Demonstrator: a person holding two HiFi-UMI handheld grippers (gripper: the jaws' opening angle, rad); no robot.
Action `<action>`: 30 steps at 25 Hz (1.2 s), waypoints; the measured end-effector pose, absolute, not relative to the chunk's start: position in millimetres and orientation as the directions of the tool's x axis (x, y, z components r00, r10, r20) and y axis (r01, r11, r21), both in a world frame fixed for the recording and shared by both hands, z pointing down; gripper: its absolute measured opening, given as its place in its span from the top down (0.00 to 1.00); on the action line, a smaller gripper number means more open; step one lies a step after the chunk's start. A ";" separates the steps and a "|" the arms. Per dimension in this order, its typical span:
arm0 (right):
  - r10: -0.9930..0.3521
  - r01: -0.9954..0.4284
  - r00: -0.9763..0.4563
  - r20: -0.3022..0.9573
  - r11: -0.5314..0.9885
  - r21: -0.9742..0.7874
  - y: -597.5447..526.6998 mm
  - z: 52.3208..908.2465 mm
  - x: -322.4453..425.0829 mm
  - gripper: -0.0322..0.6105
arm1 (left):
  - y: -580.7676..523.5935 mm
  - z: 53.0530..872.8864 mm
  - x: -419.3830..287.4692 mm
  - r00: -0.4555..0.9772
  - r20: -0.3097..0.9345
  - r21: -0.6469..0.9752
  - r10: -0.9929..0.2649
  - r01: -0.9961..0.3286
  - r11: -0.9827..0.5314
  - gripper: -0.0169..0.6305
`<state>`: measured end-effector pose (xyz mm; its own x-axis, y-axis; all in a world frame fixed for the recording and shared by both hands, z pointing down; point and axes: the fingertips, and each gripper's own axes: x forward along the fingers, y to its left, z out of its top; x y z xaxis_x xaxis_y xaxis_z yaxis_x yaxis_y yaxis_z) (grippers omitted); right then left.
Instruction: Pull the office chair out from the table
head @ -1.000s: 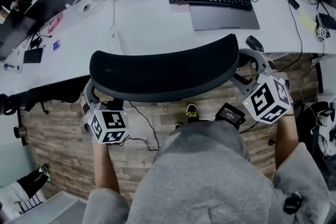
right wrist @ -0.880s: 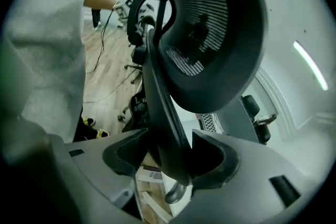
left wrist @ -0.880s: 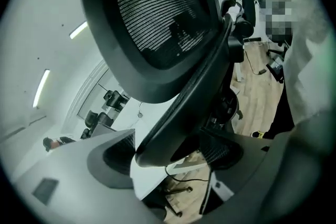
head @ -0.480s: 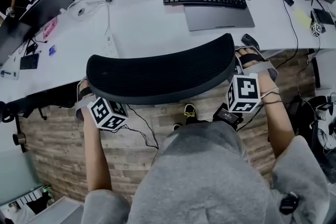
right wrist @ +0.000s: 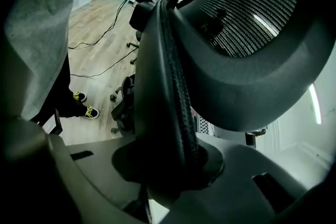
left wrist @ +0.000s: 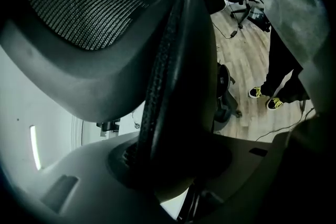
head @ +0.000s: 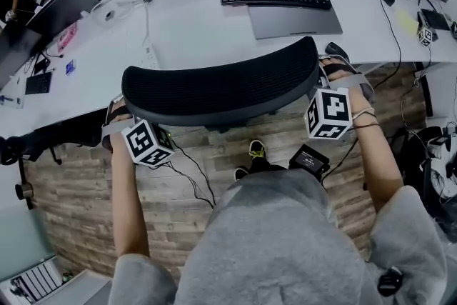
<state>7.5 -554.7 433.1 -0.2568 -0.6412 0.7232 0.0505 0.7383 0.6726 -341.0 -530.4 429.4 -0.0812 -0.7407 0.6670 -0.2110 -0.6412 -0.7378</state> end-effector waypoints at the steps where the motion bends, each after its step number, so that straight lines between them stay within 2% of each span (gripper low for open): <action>1: -0.638 0.057 -0.256 0.727 0.740 0.670 -553.4 433.4 8.4 0.78 | -529.1 429.4 -339.6 -0.079 0.668 -0.737 -0.740 -0.206 -0.644 0.69; 7: -0.633 0.073 -0.254 0.732 0.742 0.667 -546.0 435.9 8.4 0.79 | -518.2 431.1 -339.2 -0.073 0.674 -0.736 -0.735 -0.148 -0.660 0.73; 12: -0.620 0.092 -0.249 0.744 0.750 0.655 -530.2 435.5 12.1 0.79 | -497.8 427.7 -331.9 -0.061 0.671 -0.738 -0.739 -0.151 -0.657 0.75; 30: -0.639 0.045 -0.228 0.735 0.747 0.664 -422.0 431.5 41.0 0.79 | -403.8 429.5 -308.2 -0.018 0.644 -0.761 -0.765 -0.117 -0.638 0.74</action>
